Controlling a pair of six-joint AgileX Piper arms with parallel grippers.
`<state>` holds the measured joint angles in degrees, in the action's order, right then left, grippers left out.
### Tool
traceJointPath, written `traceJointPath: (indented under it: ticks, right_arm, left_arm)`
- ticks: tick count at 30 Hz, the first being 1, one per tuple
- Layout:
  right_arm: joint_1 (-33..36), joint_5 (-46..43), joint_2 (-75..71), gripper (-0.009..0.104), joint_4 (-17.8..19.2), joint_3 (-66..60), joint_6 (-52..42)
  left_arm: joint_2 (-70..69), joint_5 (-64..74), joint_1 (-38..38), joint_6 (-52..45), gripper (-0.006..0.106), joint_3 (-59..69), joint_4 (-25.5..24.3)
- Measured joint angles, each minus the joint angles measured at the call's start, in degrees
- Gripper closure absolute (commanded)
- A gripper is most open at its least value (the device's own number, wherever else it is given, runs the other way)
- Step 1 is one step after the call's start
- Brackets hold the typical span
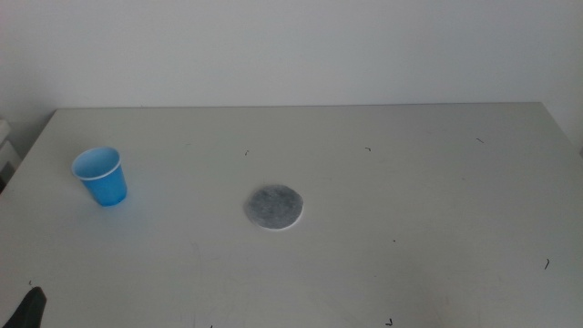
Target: Place an empty cup on a cup mat.
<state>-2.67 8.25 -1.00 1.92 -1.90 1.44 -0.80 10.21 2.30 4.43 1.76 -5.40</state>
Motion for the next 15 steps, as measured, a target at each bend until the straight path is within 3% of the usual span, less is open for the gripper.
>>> traceJointPath:
  ticks: [7,15]
  right_arm:
    - [0.0,0.0,0.0,0.001,0.0,0.0,0.0]
    - [0.0,0.0,0.0,0.001,0.0,0.0,0.0]
  left_arm:
    - [0.0,0.0,-5.06,0.21,-0.005,0.0,0.0]
    - [5.63,-0.33,-5.62,0.89,-0.005,-4.13,0.0]
